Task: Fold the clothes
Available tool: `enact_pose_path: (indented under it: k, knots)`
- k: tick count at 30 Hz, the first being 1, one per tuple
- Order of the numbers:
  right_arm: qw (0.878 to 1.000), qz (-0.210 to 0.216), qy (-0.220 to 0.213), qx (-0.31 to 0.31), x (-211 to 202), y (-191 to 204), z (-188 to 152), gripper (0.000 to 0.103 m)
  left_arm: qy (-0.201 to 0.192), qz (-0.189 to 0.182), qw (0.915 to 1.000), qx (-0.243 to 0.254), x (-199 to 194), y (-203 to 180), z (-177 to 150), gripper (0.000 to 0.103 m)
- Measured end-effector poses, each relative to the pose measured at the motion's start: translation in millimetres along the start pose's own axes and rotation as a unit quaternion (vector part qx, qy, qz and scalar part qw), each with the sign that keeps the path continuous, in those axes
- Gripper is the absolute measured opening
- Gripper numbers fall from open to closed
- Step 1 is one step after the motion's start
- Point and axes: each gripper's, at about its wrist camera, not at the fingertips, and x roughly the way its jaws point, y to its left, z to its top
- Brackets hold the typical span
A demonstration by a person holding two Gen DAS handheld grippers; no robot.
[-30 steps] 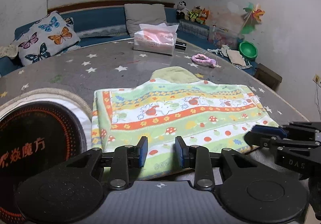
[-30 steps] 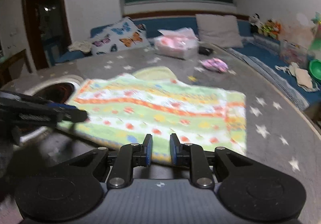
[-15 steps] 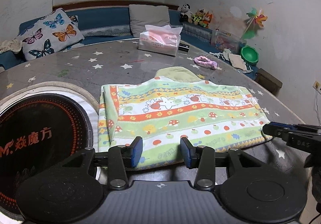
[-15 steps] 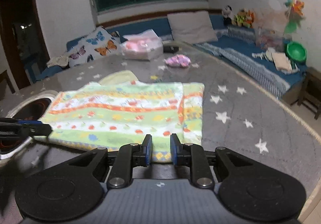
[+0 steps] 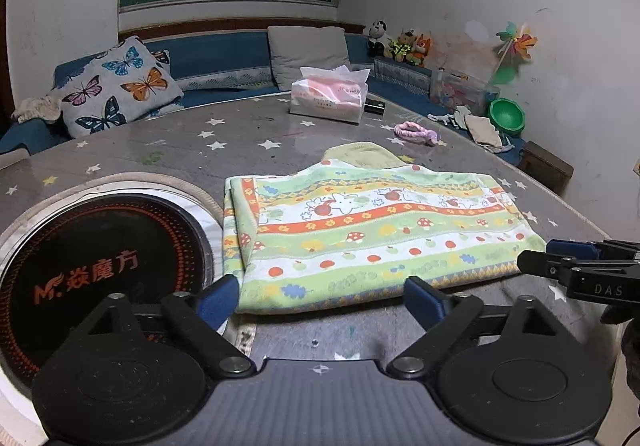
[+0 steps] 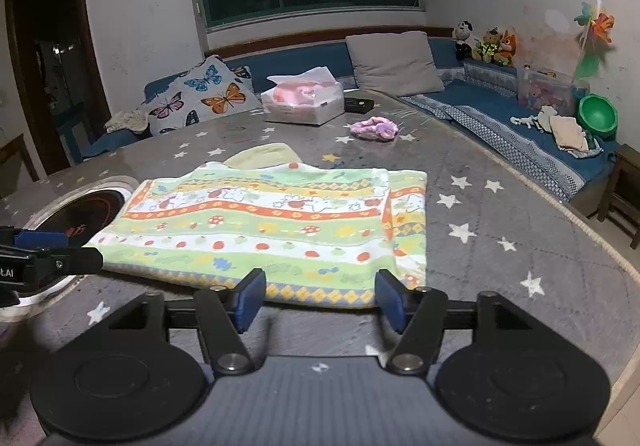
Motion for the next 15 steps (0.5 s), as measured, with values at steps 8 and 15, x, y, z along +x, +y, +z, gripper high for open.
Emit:
enact_pose_path:
  k: [8,15]
  knots:
    - [1.0,0.002,0.003,-0.01,-5.2,16.2,-10.2,0.085,-0.002,-0.002,1.0,0.002,-10.7,-0.8,-9.0,0.103]
    - [1.0,0.006,0.01,-0.011,-9.6,28.1,-19.7,0.089,0.003,-0.003,1.0,-0.001,-18.1,-1.0,-15.9,0.103]
